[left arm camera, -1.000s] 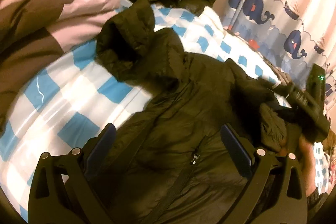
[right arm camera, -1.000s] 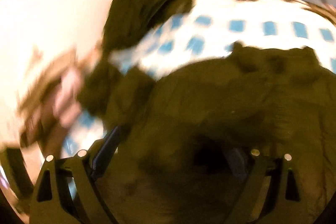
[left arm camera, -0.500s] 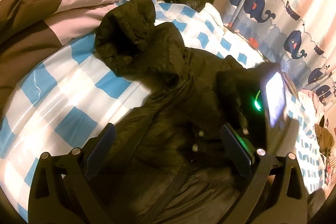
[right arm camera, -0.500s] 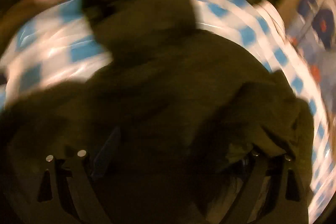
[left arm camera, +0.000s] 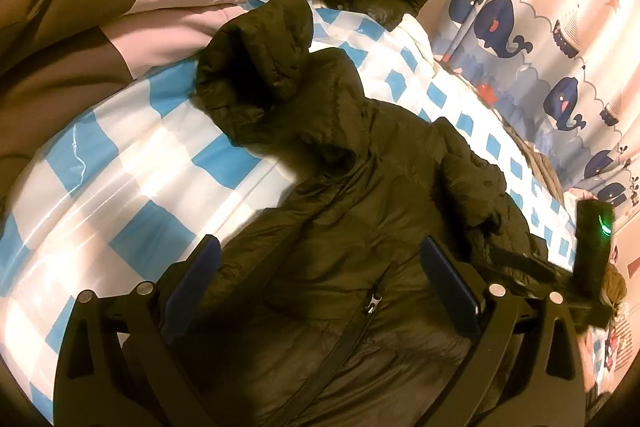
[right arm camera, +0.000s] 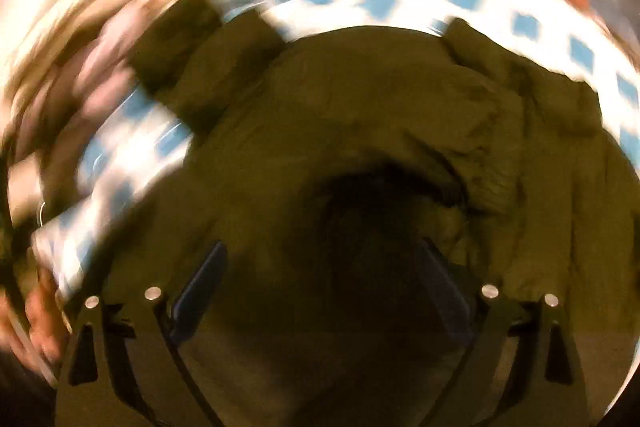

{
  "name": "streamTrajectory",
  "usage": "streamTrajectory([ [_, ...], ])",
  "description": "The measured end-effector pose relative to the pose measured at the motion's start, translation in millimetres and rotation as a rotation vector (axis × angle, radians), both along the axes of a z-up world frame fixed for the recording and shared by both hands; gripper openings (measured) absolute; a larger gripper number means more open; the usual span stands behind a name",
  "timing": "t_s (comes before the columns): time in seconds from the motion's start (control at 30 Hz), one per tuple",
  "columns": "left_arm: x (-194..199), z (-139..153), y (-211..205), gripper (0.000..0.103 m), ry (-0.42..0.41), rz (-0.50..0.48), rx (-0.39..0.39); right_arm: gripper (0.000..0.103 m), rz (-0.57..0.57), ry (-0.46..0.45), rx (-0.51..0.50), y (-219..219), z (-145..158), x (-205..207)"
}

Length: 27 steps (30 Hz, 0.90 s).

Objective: Fold large clothes

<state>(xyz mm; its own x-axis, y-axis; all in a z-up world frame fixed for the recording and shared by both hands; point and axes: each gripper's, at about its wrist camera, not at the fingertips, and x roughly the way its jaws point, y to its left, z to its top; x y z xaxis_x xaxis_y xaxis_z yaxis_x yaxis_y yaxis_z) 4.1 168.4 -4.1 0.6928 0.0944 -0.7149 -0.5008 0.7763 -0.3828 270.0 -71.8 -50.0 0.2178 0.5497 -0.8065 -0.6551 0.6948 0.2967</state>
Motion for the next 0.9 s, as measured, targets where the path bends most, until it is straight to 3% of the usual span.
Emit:
streamTrajectory([
  [0.07, 0, -1, 0, 0.096, 0.001, 0.002, -0.002, 0.091, -0.130, 0.010, 0.131, -31, 10, 9],
  [0.17, 0, -2, 0, 0.096, 0.005, 0.003, -0.004, 0.092, -0.398, 0.138, 0.385, -90, -2, 45],
  [0.2, 1, -3, -1, 0.096, 0.006, 0.002, -0.005, 0.092, -0.435, 0.176, 0.432, -99, -7, 53],
  [0.33, 2, -3, -1, 0.096, 0.007, -0.001, -0.006, 0.092, -0.552, 0.282, 0.443, -90, -31, 93],
  [0.4, 2, -3, -1, 0.096, 0.006, -0.004, -0.005, 0.092, -0.550, 0.345, 0.513, -70, -43, 103],
  [0.47, 1, -3, -1, 0.096, 0.005, -0.001, 0.003, 0.093, -0.494, 0.349, 0.585, -42, -36, 109],
  [0.6, 1, -4, 3, 0.096, 0.008, 0.013, 0.000, 0.093, -0.228, 0.291, 0.686, 24, 7, 97],
  [0.7, -1, -6, 9, 0.096, 0.013, 0.036, -0.015, 0.093, -0.126, 0.267, 0.710, 36, 28, 78],
  [0.8, -4, -7, 16, 0.096, 0.011, 0.059, -0.032, 0.094, -0.137, 0.235, 0.726, 10, 33, 66],
  [0.9, -7, -8, 25, 0.096, 0.006, 0.091, -0.056, 0.095, -0.259, 0.197, 0.674, -26, 18, 60],
])
